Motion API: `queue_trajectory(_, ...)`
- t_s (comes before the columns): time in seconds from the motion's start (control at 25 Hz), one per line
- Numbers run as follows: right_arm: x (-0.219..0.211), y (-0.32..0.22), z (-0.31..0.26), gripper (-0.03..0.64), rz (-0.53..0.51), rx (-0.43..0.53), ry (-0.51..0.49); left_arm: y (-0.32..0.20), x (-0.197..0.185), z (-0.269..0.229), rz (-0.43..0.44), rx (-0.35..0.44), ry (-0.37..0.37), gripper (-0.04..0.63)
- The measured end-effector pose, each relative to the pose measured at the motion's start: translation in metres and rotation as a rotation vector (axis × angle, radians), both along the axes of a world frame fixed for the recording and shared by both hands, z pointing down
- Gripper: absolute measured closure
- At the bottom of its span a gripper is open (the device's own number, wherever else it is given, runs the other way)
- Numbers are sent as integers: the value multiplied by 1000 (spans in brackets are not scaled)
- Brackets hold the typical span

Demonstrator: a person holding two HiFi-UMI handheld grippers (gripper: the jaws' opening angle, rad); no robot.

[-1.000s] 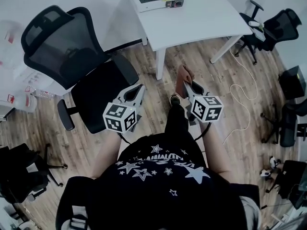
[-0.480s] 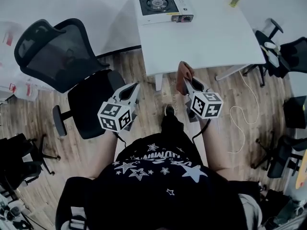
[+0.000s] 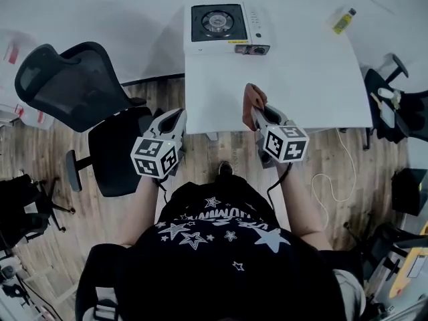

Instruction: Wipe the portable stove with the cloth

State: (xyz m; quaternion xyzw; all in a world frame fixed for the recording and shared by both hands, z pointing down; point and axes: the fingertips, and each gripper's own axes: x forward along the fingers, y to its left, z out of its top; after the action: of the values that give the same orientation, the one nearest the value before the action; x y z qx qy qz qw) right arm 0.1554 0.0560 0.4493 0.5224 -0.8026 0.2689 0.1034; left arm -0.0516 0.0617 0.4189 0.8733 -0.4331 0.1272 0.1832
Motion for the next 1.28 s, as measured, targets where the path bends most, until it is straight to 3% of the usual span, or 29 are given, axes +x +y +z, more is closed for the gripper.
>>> queue_trajectory(0.2, 6, -36, 1, 558, -58, -2, -20, -26, 7, 0, -70, -5, -8, 588)
queue_trajectory(0.68, -24, -102, -11, 558, -114, 16, -28, -74, -6, -3, -105, 21, 6, 588)
queue_trajectory(0.88, -46, -144, -24, 558, -149, 9, -10, -116, -19, -15, -87, 25, 89, 588)
queue_trajectory(1.04, -66, -187, -33, 558, -160, 13, 6, -161, -31, -18, -63, 45, 65, 588)
queue_trajectory(1.28, -102, -249, -46, 558, -189, 10, -10, -222, -51, -20, -40, 40, 99, 588)
